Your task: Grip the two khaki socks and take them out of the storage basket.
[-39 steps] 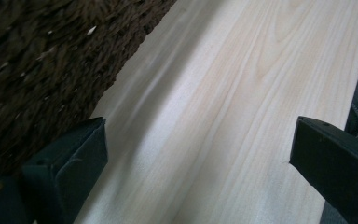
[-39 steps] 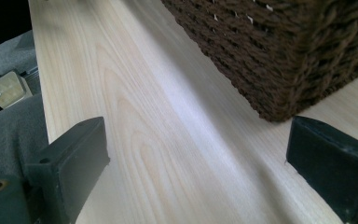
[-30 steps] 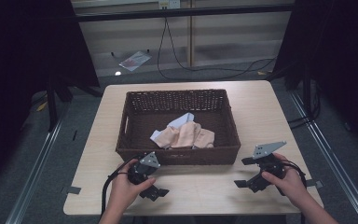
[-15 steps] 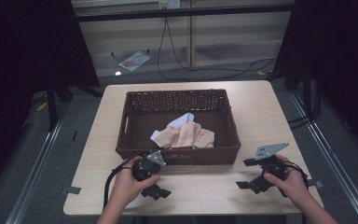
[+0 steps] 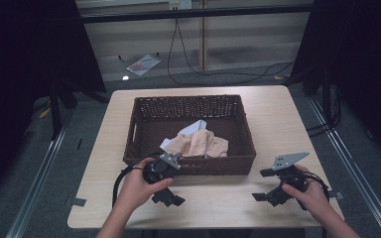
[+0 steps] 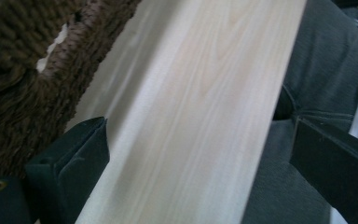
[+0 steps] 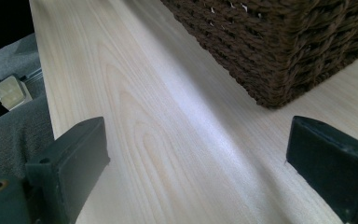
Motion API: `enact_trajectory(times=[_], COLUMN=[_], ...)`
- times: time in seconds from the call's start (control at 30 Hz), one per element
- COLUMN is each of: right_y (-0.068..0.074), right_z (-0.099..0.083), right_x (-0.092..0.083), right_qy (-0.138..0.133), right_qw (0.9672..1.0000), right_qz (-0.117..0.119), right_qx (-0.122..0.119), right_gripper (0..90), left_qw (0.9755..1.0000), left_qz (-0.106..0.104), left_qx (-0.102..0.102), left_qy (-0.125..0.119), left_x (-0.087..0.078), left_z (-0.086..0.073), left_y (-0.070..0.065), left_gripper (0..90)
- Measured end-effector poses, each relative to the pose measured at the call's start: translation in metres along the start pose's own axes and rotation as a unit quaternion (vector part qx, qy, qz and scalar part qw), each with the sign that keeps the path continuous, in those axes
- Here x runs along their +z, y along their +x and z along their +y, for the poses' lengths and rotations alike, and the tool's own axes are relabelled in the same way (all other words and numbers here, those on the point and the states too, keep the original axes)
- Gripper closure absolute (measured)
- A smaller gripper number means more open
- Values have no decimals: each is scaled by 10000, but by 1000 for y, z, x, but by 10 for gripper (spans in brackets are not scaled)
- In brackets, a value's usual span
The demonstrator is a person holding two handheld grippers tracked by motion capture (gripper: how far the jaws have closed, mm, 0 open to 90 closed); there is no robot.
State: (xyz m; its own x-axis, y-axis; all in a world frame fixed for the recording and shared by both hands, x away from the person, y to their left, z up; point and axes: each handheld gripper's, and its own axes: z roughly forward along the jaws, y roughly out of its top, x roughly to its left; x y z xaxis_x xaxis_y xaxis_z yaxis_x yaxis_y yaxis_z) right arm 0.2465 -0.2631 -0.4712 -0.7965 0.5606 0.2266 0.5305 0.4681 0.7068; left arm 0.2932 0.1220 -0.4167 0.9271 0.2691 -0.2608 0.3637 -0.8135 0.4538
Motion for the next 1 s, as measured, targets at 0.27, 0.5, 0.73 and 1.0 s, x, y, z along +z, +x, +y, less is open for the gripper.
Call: enact_trajectory(times=[0.27,0.5,0.73,1.0], right_y=[0,1,2,2], right_z=[0,0,1,1], right_x=[0,0,1,2], right_qy=[0,13,24,49], right_qw=[10000,10000,10000,10000], right_qz=[5,23,27,27], right_qx=[-10,-1,-46,-57], right_gripper=[52,52,52,52], left_qw=[9997,9991,9989,9974], left_qz=[-90,-170,-185,-24], left_qx=[16,8,-247,-572], left_qy=[208,383,365,432], left_x=[-18,-40,-55,-62], left_z=[17,38,57,74], left_y=[-1,0,10,30], left_gripper=[45,47,44,45])
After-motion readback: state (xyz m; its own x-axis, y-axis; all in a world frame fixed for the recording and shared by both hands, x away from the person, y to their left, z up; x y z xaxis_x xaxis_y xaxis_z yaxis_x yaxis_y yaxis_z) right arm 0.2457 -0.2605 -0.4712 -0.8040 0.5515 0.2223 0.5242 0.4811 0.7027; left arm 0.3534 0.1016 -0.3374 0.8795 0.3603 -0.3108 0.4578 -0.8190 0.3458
